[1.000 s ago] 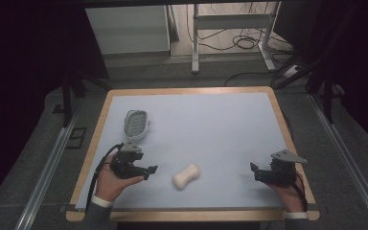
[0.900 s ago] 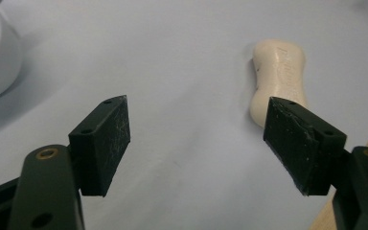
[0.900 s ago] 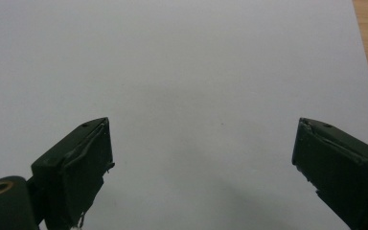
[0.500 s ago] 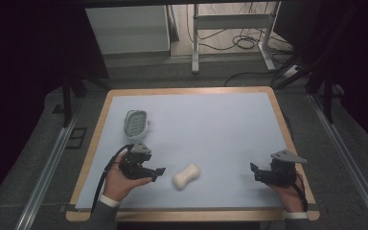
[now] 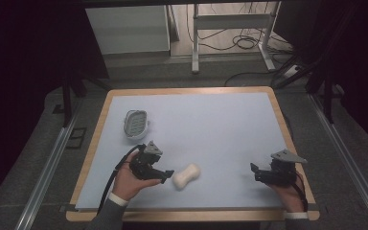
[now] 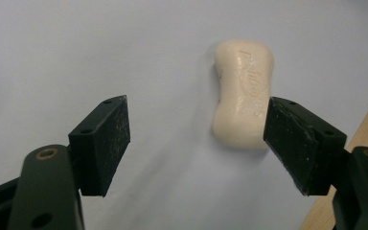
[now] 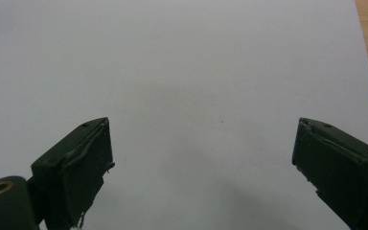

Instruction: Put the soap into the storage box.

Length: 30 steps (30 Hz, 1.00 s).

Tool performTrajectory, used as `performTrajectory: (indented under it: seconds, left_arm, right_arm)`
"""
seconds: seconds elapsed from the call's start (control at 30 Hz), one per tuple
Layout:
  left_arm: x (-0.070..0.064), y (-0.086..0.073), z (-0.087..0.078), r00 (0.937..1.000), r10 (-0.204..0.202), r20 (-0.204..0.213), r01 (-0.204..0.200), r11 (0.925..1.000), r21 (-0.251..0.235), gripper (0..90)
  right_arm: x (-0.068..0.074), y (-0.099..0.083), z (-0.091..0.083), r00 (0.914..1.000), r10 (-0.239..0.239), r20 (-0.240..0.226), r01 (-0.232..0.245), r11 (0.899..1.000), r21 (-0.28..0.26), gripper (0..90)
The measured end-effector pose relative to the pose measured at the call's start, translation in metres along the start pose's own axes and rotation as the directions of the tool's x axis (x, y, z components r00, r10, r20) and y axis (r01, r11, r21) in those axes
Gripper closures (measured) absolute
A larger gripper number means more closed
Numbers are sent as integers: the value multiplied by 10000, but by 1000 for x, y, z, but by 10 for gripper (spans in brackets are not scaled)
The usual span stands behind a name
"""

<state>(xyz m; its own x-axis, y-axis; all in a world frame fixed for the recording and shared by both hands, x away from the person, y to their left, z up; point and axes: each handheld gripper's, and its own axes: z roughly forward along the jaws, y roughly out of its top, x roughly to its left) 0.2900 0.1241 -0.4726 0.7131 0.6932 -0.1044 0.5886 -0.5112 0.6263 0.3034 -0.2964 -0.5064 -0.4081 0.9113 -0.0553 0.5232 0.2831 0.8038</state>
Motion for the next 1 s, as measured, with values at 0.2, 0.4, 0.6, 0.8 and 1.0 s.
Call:
performTrajectory:
  seconds: [0.2,0.4,0.6,0.8,1.0]
  left_arm:
    - [-7,5,11,9999,118,95,-120,9998,177,244]
    - [-14,11,22,9994,274,189,-282,9987,420,244]
    - [-21,16,35,9984,425,371,-454,9958,794,244]
    - [-27,21,46,9977,511,436,-555,9927,1068,259]
    - [-31,25,54,9970,542,559,-611,9897,1292,278]
  right_arm:
    - [0,0,0,10000,5,22,-5,10000,28,64]
    - [0,-1,1,10000,11,26,-11,10000,93,64]
    - [0,-1,2,10000,-1,43,1,9999,109,64]
    - [0,-1,2,10000,19,52,-20,9999,121,64]
    - [0,-2,2,10000,11,59,-12,9999,162,64]
